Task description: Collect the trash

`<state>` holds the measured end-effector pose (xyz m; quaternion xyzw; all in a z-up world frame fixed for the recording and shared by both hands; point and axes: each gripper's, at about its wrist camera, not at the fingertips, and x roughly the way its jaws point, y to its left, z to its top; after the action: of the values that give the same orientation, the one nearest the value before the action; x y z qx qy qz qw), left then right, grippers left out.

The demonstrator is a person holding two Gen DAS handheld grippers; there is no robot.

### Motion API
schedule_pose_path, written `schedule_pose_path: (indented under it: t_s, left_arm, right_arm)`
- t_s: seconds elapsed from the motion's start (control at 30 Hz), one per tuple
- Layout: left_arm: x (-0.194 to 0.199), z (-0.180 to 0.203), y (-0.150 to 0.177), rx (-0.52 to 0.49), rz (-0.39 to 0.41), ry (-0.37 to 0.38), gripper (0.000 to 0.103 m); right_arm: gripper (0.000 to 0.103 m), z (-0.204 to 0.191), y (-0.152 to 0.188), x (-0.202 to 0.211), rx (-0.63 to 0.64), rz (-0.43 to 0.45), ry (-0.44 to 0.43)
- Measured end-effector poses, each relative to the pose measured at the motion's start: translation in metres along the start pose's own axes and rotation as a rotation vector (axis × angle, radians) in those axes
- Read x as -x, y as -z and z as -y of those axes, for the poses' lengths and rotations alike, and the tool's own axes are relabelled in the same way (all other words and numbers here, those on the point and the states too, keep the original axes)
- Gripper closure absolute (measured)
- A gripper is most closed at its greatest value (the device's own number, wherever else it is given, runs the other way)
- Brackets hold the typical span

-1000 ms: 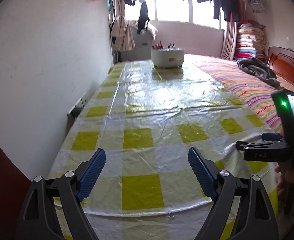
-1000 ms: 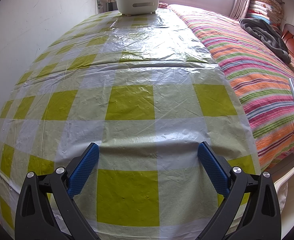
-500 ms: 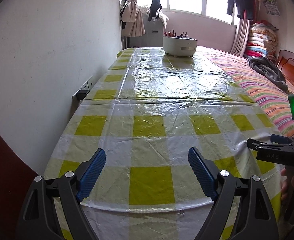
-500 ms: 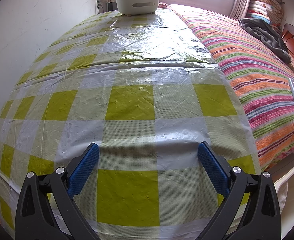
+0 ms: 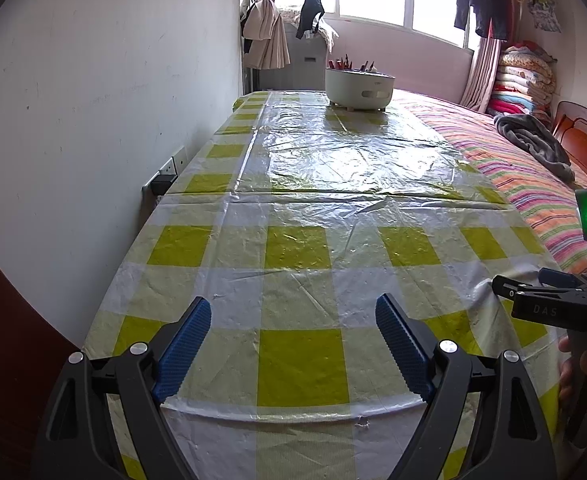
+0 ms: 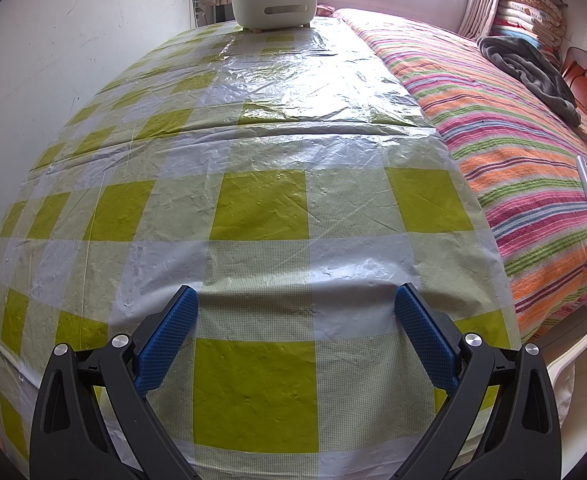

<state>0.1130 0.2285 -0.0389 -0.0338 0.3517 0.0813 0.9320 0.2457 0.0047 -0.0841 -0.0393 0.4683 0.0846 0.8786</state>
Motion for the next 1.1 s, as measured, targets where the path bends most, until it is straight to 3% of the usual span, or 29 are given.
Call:
schedule_pose_path:
  t_s: [0.37, 0.6, 1.1]
  left_arm:
    - [0.000, 0.000, 0.000, 0.000, -0.002, 0.003, 0.021]
    - [0.001, -0.007, -0.002, 0.051, -0.001, 0.062, 0.021]
    - [0.002, -0.009, -0.002, 0.057, 0.001, 0.058, 0.021]
  right_arm:
    - [0.005, 0.000, 0.000, 0.000, 0.000, 0.000, 0.000]
    - [0.005, 0.000, 0.000, 0.000, 0.000, 0.000, 0.000]
    - [0.005, 0.000, 0.000, 0.000, 0.000, 0.000, 0.000]
